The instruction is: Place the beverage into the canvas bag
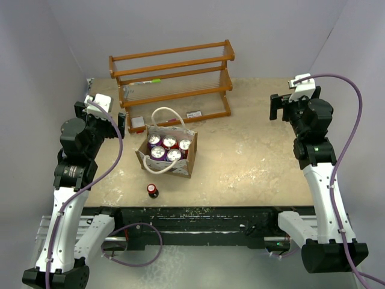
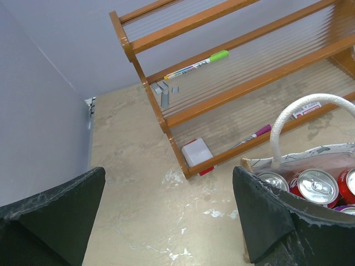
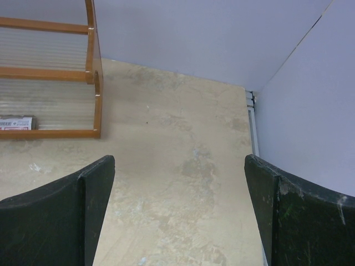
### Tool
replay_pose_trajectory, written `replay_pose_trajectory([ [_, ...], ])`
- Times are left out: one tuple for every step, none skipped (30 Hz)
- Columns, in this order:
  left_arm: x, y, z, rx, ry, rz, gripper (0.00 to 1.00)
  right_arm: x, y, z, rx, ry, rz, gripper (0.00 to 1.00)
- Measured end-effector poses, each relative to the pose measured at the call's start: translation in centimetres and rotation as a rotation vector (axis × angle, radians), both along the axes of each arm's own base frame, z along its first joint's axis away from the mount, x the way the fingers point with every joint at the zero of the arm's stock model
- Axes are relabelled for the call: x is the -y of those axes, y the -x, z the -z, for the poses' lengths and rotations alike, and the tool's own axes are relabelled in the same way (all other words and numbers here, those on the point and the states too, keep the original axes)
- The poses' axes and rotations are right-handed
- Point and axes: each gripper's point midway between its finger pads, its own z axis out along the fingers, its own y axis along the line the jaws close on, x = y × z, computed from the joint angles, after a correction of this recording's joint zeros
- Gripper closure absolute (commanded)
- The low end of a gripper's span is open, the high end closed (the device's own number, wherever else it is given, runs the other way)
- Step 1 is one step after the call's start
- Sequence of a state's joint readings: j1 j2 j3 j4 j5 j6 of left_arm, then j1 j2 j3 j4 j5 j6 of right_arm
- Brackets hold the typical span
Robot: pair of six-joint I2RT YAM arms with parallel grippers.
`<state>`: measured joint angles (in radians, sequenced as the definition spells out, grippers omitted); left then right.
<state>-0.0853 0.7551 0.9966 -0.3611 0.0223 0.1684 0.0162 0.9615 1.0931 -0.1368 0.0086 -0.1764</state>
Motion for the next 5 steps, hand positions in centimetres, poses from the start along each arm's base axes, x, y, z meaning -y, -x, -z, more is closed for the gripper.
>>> replay_pose_trajectory([
  [0.0, 0.01, -0.01, 0.0, 0.0, 0.0, 0.01, 0.0, 0.0, -0.01, 0.0, 0.0, 0.0, 0.0],
  [0.0, 0.03, -0.03, 0.001, 0.0, 0.0, 0.01, -0.01, 0.0, 0.0, 0.0, 0.0, 0.0, 0.0],
  [0.0, 0.03, -0.04, 0.002, 0.0, 0.0, 0.01, -0.01, 0.0, -0.01, 0.0, 0.0, 0.0, 0.0],
  [0.0, 0.04, -0.05, 0.002, 0.0, 0.0, 0.01, -0.01, 0.0, -0.01, 0.0, 0.0, 0.0, 0.0],
  [0.0, 0.04, -0.05, 0.002, 0.0, 0.0, 0.01, 0.0, 0.0, -0.01, 0.0, 0.0, 0.0, 0.0],
])
